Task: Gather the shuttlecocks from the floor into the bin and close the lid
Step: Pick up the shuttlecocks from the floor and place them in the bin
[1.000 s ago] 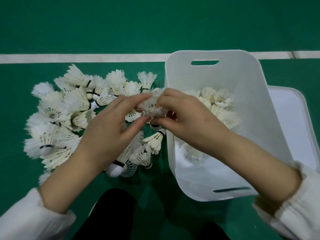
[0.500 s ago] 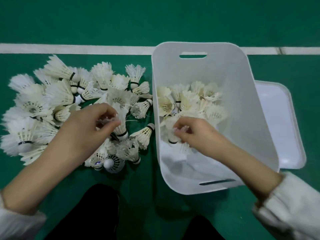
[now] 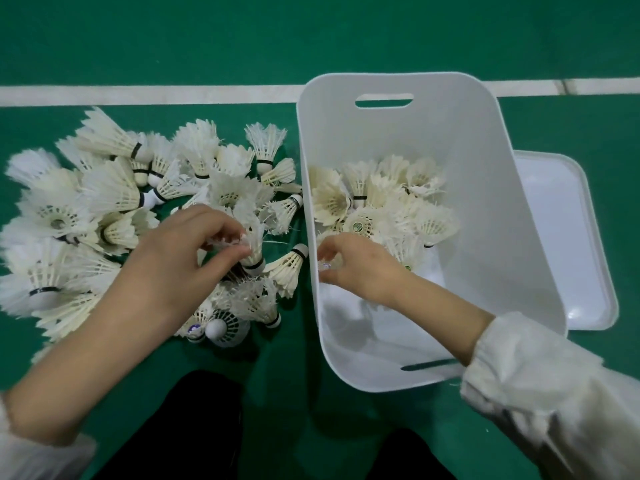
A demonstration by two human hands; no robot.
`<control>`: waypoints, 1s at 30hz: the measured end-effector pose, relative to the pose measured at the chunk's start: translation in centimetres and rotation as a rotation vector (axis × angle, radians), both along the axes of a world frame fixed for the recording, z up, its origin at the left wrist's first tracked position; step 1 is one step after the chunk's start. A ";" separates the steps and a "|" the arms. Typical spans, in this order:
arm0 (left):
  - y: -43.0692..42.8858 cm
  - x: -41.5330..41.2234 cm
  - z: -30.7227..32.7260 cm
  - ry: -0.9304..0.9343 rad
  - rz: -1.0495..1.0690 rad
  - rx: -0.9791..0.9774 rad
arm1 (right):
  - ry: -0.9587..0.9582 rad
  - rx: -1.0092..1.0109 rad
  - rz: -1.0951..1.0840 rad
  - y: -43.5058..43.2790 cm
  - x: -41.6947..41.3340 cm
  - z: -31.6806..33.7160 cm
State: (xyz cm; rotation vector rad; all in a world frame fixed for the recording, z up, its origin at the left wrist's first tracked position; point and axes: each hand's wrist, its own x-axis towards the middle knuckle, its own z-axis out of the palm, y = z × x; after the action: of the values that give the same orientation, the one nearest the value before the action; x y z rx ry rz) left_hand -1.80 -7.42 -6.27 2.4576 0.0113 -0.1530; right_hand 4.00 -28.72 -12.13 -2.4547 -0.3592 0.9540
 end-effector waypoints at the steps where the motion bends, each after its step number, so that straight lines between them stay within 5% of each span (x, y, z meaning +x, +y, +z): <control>1: -0.1 0.0 0.1 0.001 0.001 -0.003 | 0.008 0.014 0.002 -0.3 0.0 0.8; 5: -0.3 0.2 0.6 -0.022 0.003 -0.004 | -0.078 0.056 -0.040 -2.0 0.9 4.4; 9: -0.9 1.0 2.5 -0.098 -0.039 -0.028 | -0.270 0.356 -0.295 -2.9 2.4 9.7; 12: -1.8 1.6 3.8 -0.147 -0.081 -0.070 | -0.351 0.513 -0.119 -1.4 2.2 12.6; 16: -2.7 2.1 4.5 -0.185 -0.146 -0.089 | -0.415 0.345 0.197 0.6 1.4 10.9; 21: -2.4 2.0 5.3 -0.172 -0.115 -0.177 | -0.544 0.364 0.191 0.9 1.6 10.8; 26: 0.0 2.8 5.3 -0.200 0.043 -0.123 | -0.592 0.362 -0.216 -2.9 4.8 11.7; 30: 2.3 2.8 0.9 0.143 -0.072 0.085 | -0.431 0.171 -0.373 -4.4 7.9 7.5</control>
State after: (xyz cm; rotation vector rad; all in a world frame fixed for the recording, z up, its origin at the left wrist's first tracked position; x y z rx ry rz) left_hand 1.00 -5.11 -5.37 2.5279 -0.0088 -0.3661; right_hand 11.90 -33.12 -4.62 -2.4335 -0.1064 0.2278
